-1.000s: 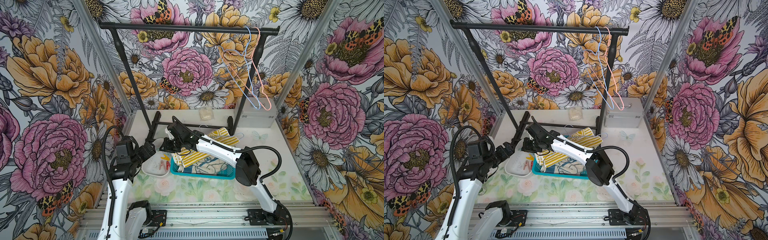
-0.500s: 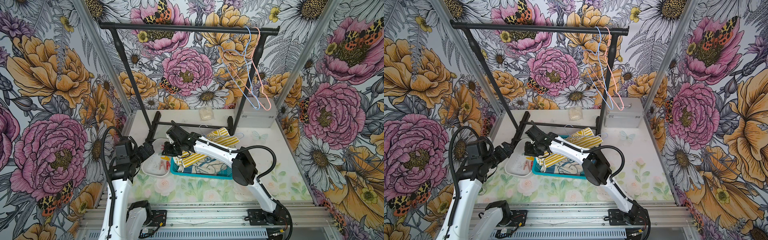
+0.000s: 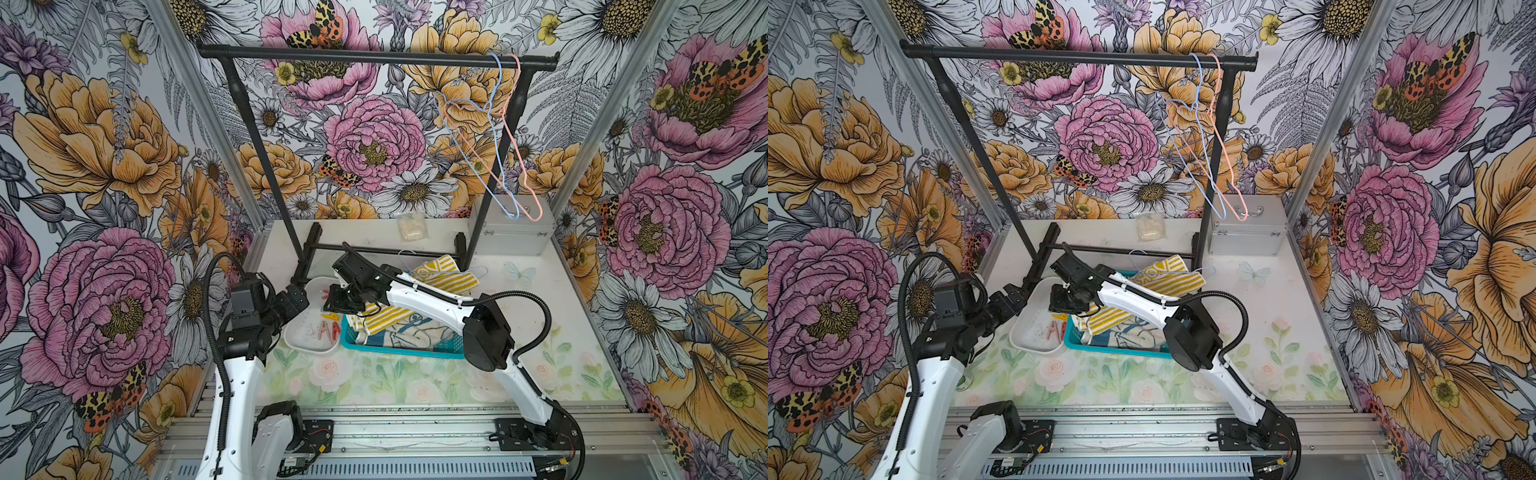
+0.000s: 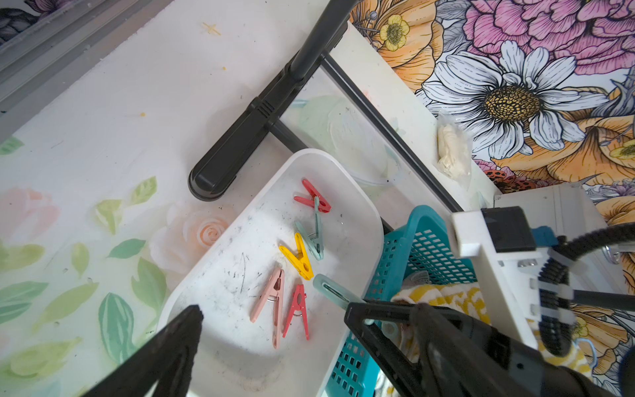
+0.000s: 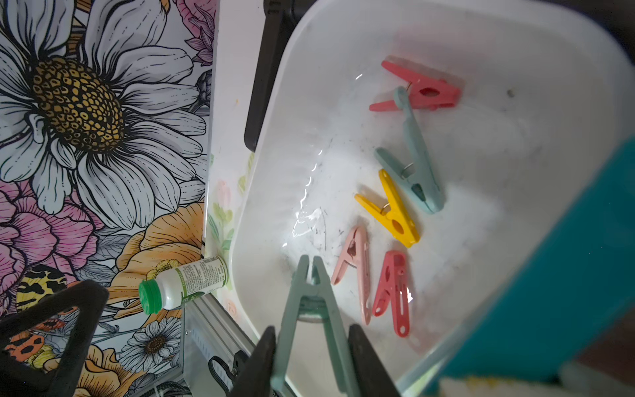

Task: Remove the clothespins securing towels to the hanger
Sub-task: Place the clothespin in the storage box, then pick up the hanger from the basket.

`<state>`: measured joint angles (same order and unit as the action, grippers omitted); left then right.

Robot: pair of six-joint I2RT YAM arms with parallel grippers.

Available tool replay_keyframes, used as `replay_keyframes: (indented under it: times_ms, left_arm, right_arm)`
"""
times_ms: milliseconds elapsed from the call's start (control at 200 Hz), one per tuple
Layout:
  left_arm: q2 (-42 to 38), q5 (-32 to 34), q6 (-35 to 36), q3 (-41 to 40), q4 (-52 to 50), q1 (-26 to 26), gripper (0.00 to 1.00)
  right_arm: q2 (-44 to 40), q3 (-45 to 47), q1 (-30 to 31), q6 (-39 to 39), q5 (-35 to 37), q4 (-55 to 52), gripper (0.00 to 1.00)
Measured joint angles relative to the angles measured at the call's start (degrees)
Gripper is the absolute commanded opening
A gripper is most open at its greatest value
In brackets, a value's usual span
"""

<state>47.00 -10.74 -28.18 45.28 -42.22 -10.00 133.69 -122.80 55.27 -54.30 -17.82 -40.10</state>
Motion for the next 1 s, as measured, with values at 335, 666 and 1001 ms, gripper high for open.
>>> replay_keyframes:
  times_ms: [335, 666, 1001]
  left_arm:
    - [4.04, -0.68, 2.21, 6.82, -0.42, -0.04, 0.97]
    - [10.14, -3.34, 5.29, 14.32, 0.11, 7.56, 0.96]
    - [23.61, -7.63, 8.7, 19.8, 4.63, 26.36, 0.95]
  right_arm:
    - [-2.71, -0.15, -0.76, 1.51, 1.55, -0.59, 0.54]
    - [-22.91, 9.6, -8.79, 1.66, 6.51, 0.15, 0.5]
    - [-43.21, 35.93, -15.72, 1.66, 12.7, -0.22, 0.45]
